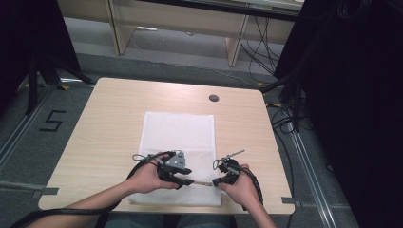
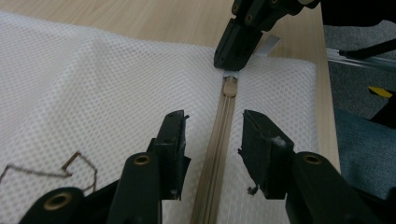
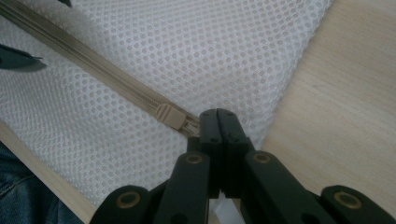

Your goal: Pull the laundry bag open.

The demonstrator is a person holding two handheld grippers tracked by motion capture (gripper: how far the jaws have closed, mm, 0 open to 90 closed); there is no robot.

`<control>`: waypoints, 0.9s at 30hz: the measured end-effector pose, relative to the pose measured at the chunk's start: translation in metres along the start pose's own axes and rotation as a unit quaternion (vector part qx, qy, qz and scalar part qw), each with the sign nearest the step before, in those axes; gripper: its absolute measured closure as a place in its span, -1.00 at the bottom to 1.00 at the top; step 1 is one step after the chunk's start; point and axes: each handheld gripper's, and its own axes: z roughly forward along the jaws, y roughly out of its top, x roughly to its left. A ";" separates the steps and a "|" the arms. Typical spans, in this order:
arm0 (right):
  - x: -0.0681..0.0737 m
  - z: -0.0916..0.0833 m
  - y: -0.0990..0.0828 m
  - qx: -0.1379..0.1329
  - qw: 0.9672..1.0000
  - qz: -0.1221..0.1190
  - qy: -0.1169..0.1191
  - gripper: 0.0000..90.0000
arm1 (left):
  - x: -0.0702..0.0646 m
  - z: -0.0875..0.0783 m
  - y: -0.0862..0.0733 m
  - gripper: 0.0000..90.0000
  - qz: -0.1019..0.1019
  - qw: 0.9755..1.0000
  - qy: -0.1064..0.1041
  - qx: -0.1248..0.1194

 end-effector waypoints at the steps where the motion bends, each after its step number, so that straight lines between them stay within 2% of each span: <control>1: 0.000 0.000 0.000 -0.001 1.000 0.001 0.000 1.00 | -0.002 0.007 0.005 0.36 0.006 1.000 -0.006 0.004; 4: 0.001 0.000 0.000 0.004 1.000 0.009 -0.001 1.00 | -0.004 0.015 0.010 0.43 0.007 1.000 -0.016 0.006; 6: 0.000 0.000 0.000 0.000 1.000 0.001 0.000 1.00 | -0.006 0.022 0.014 0.47 0.011 1.000 -0.020 0.010; 8: 0.000 0.000 0.000 0.001 1.000 0.001 0.000 1.00 | -0.008 0.032 0.019 0.53 0.022 0.999 -0.018 0.021; 13: 0.000 0.000 0.000 -0.001 1.000 0.001 0.000 1.00 | -0.009 0.045 0.024 0.58 0.025 0.999 -0.022 0.030; 14: 0.001 -0.001 0.000 0.005 1.000 0.011 -0.001 1.00 | -0.009 0.046 0.025 0.58 0.030 0.999 -0.023 0.031; 19: 0.001 0.000 0.000 0.005 1.000 0.010 0.000 1.00 | -0.010 0.053 0.026 0.61 0.028 0.999 -0.020 0.037; 20: 0.000 0.000 0.000 0.005 1.000 0.010 0.000 1.00 | -0.009 0.054 0.027 0.61 0.033 0.998 -0.022 0.040; 21: 0.000 0.000 0.000 0.005 1.000 0.010 0.000 1.00 | -0.010 0.055 0.026 0.62 0.025 0.999 -0.021 0.041; 22: 0.000 0.000 0.000 0.005 1.000 0.010 0.000 1.00 | -0.009 0.056 0.027 0.62 0.032 0.998 -0.020 0.040; 23: 0.000 0.000 0.000 0.005 1.000 0.010 0.000 1.00 | -0.009 0.058 0.026 0.62 0.025 0.998 -0.022 0.044; 27: 0.001 0.000 0.000 0.005 1.000 0.012 -0.001 1.00 | -0.011 0.062 0.024 0.62 0.022 0.998 -0.020 0.047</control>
